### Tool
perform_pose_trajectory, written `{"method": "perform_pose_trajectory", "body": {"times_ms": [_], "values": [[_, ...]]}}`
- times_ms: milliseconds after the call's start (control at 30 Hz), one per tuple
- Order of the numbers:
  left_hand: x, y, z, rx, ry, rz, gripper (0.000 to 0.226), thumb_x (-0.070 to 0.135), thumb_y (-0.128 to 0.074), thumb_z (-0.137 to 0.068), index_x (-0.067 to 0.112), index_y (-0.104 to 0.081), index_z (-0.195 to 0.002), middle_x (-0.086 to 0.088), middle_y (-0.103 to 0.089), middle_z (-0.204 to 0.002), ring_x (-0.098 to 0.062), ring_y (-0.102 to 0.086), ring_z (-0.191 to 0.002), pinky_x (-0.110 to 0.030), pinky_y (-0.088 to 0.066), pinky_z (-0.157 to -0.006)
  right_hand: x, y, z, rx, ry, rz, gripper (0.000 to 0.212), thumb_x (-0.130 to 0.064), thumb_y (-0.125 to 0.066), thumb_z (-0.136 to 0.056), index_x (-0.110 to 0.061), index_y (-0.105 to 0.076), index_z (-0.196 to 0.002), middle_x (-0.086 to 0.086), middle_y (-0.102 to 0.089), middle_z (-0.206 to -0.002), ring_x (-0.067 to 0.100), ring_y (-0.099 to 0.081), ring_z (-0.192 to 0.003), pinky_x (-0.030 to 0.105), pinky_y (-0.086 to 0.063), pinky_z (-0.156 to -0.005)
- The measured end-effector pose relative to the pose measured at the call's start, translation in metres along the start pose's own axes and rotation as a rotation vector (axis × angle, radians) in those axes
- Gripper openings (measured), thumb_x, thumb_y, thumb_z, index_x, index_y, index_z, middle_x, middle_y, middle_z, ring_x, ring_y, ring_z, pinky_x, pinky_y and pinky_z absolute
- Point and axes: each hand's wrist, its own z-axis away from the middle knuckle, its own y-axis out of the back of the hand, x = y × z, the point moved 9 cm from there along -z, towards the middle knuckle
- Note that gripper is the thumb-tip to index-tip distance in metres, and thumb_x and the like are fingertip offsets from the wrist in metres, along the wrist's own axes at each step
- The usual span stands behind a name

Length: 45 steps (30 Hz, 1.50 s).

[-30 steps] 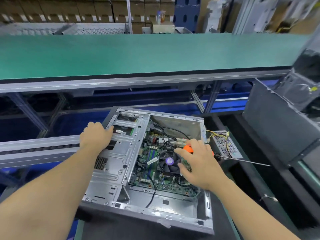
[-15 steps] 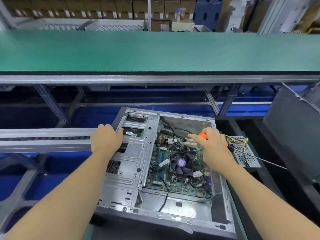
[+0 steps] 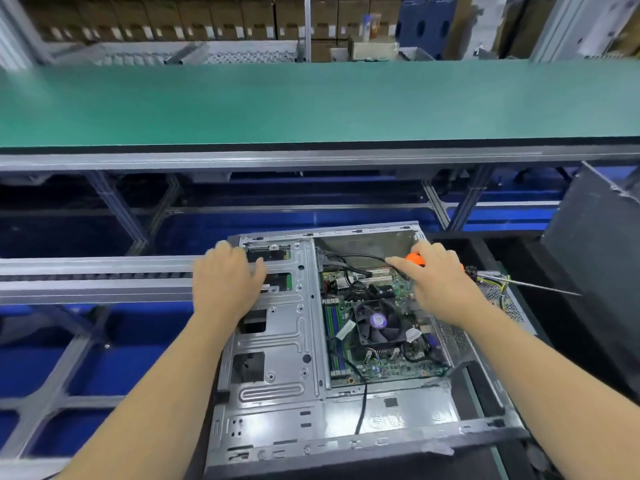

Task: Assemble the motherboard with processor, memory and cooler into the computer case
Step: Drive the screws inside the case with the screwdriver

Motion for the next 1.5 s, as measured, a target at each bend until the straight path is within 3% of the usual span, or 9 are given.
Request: {"method": "perform_pose_trajectory", "body": {"times_ms": [100, 233, 400, 633, 733, 967, 1200, 1333, 1500], "values": [[0.04, -0.004, -0.023, 0.045, -0.141, 0.065, 0.039, 0.049, -0.042, -0.093, 0.015, -0.061, -0.087, 0.0, -0.042, -0.078, -0.019, -0.041, -0.068, -0.036, -0.034, -0.065, -0.024, 0.021, 0.025, 0.081, 0.048, -0.09, 0.051, -0.011, -0.064, -0.084, -0.023, -0.061, -0.134, 0.015, -0.052, -0.113, 0.035, -0.05, -0.096, 0.044, -0.042, -0.078], [0.094, -0.025, -0.052, -0.059, -0.267, 0.104, 0.056, 0.062, -0.032, -0.095, 0.018, -0.057, -0.118, -0.004, -0.052, -0.1, -0.024, -0.051, -0.089, -0.041, -0.04, -0.079, -0.054, 0.045, 0.068, 0.112, 0.085, -0.173, 0.041, -0.032, -0.05, -0.089, -0.027, -0.059, -0.128, 0.006, -0.049, -0.113, 0.028, -0.049, -0.098, 0.041, -0.04, -0.079], [0.154, -0.043, -0.062, -0.153, -0.41, 0.015, 0.079, 0.081, -0.024, -0.087, 0.016, -0.05, -0.124, -0.007, -0.051, -0.114, -0.027, -0.049, -0.101, -0.043, -0.037, -0.088, -0.086, 0.057, 0.115, 0.169, 0.125, -0.158, 0.039, -0.039, -0.057, -0.087, -0.027, -0.058, -0.124, 0.006, -0.051, -0.108, 0.027, -0.048, -0.095, 0.043, -0.042, -0.075], [0.153, -0.053, -0.068, -0.16, -0.392, -0.017, 0.049, 0.053, -0.029, -0.103, 0.014, -0.055, -0.118, -0.009, -0.05, -0.117, -0.029, -0.05, -0.104, -0.042, -0.039, -0.087, -0.101, 0.041, 0.143, 0.222, 0.189, -0.188, 0.044, -0.04, -0.063, -0.081, -0.023, -0.06, -0.121, 0.011, -0.058, -0.107, 0.032, -0.055, -0.095, 0.045, -0.043, -0.077], [0.15, -0.057, -0.068, -0.176, -0.362, 0.026, 0.041, 0.043, -0.03, -0.105, 0.013, -0.053, -0.12, -0.01, -0.051, -0.117, -0.03, -0.051, -0.105, -0.043, -0.04, -0.088, -0.102, 0.04, 0.143, 0.248, 0.239, -0.19, 0.045, -0.038, -0.062, -0.082, -0.02, -0.059, -0.122, 0.013, -0.055, -0.107, 0.033, -0.054, -0.093, 0.044, -0.041, -0.076], [0.101, -0.052, -0.067, -0.166, -0.209, 0.005, 0.06, 0.063, -0.031, -0.099, 0.01, -0.059, -0.107, -0.01, -0.056, -0.102, -0.029, -0.057, -0.091, -0.041, -0.045, -0.08, -0.057, 0.034, 0.107, 0.188, 0.247, -0.102, 0.039, -0.032, -0.058, -0.079, -0.016, -0.065, -0.114, 0.014, -0.058, -0.102, 0.034, -0.054, -0.086, 0.04, -0.04, -0.072], [0.028, -0.052, -0.042, -0.302, 0.038, -0.066, 0.042, 0.044, -0.038, -0.103, 0.01, -0.062, -0.112, -0.012, -0.06, -0.108, -0.032, -0.057, -0.099, -0.04, -0.041, -0.085, -0.016, 0.015, 0.048, 0.029, 0.249, -0.012, 0.05, -0.04, -0.045, -0.086, -0.017, -0.064, -0.125, 0.015, -0.054, -0.107, 0.034, -0.051, -0.09, 0.046, -0.043, -0.078], [-0.007, -0.05, -0.024, -0.422, 0.16, -0.152, 0.022, 0.035, -0.047, -0.092, 0.017, -0.059, -0.086, -0.003, -0.052, -0.074, -0.024, -0.051, -0.072, -0.03, -0.036, -0.069, 0.004, 0.012, 0.019, 0.011, 0.222, 0.056, 0.054, -0.043, -0.039, -0.09, -0.018, -0.061, -0.132, 0.014, -0.053, -0.109, 0.032, -0.049, -0.09, 0.045, -0.042, -0.078], [-0.016, -0.048, -0.029, -0.356, 0.148, -0.012, 0.063, 0.066, -0.032, -0.096, 0.01, -0.059, -0.086, -0.006, -0.062, -0.08, -0.027, -0.057, -0.07, -0.034, -0.047, -0.073, 0.004, 0.018, 0.009, 0.027, 0.115, 0.13, 0.051, -0.046, -0.05, -0.091, -0.026, -0.053, -0.138, 0.01, -0.048, -0.116, 0.029, -0.046, -0.096, 0.04, -0.036, -0.079]]}}
